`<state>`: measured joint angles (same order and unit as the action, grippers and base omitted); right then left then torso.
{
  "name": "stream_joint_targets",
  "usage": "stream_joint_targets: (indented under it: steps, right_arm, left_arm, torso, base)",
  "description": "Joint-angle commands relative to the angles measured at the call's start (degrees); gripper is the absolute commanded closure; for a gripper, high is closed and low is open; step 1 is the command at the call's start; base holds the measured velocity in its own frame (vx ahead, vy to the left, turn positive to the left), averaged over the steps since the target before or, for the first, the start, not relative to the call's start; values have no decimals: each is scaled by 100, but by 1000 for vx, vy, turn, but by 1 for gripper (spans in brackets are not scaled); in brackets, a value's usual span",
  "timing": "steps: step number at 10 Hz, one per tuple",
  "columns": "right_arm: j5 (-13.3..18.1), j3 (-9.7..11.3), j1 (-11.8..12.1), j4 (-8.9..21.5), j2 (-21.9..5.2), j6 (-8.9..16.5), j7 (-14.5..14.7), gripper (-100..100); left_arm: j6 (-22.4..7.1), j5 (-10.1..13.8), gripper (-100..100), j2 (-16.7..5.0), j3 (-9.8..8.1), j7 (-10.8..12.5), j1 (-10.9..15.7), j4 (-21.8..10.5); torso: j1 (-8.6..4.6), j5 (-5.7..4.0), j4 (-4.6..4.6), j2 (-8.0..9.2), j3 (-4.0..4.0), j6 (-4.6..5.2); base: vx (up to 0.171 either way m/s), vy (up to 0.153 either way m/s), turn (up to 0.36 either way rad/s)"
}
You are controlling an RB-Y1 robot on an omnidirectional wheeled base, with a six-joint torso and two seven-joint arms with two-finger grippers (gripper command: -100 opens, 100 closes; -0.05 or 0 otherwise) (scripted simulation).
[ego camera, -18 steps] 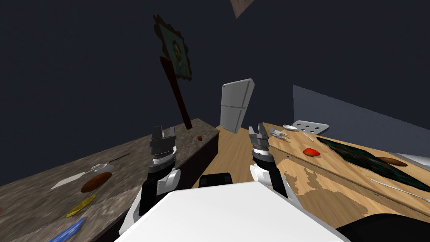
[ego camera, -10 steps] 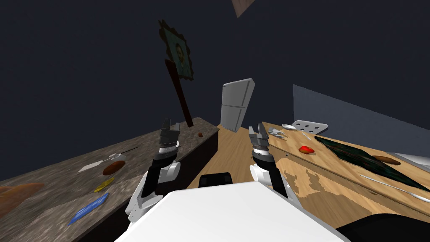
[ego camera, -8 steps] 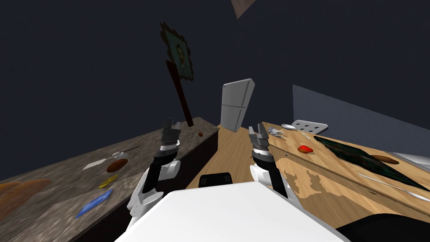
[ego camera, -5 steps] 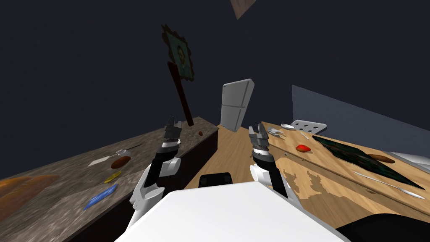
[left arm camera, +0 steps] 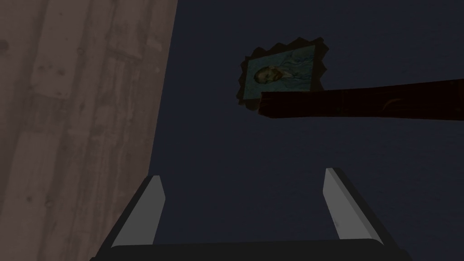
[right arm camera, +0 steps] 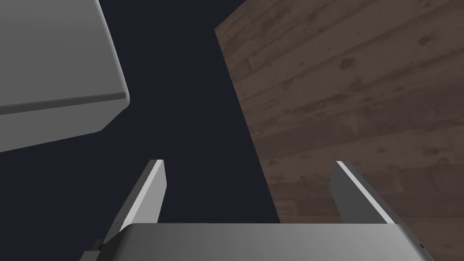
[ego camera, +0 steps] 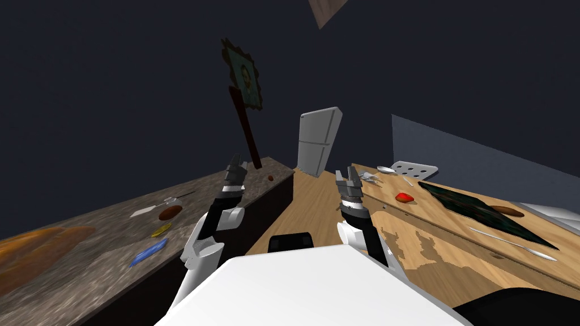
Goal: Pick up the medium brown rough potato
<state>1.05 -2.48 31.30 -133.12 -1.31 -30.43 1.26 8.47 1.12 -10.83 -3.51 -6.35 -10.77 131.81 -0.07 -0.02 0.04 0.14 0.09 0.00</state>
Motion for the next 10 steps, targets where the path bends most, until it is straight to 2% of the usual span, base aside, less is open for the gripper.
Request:
stream_joint_targets:
  steps: [1, 3, 4, 5, 6, 8, 9, 10]
  right_arm:
    - [0, 0, 0, 0, 0, 0, 0, 0]
    - [0, 0, 0, 0, 0, 0, 0, 0]
    - [0, 0, 0, 0, 0, 0, 0, 0]
    - [0, 0, 0, 0, 0, 0, 0, 0]
    - [0, 0, 0, 0, 0, 0, 0, 0]
    - [0, 0, 0, 0, 0, 0, 0, 0]
    - [0, 0, 0, 0, 0, 0, 0, 0]
    - [0, 0, 0, 0, 0, 0, 0, 0]
  left_arm:
    - [-286, 19, -100, -70, -41, -49, 282, -85]
    - [-498, 19, -100, -70, -41, -49, 282, -85]
    - [-705, 45, -100, -144, -82, -99, 539, -174]
    - [-880, 45, -100, -144, -82, -99, 539, -174]
    - [-1058, 74, -100, -223, -123, -154, 801, -274]
    - [-1327, 74, -100, -223, -123, -154, 801, -274]
    - [-1524, 108, -100, -309, -164, -214, 1066, -387]
    - [-1675, 108, -100, -309, -164, -214, 1066, -387]
  torso:
    - [0, 0, 0, 0, 0, 0]
    - [-1, 0, 1, 3, 2, 0]
    - [3, 1, -1, -5, -3, 0]
    - [-2, 0, -1, -2, -2, 1]
    - [-2, 0, 0, 2, 1, 0]
    - [-2, 0, 1, 8, 4, 0]
    - [2, 1, 0, 0, 0, -1]
    - [-1, 0, 0, 0, 0, 1]
  base:
    - [-59, -24, 15]
    - [-36, -11, 3]
    - [-42, -22, 11]
    - [-53, -22, 6]
    - [-71, -20, 10]
    - [-49, -14, 0]
    - [-45, -20, 5]
    - [-44, -17, 0]
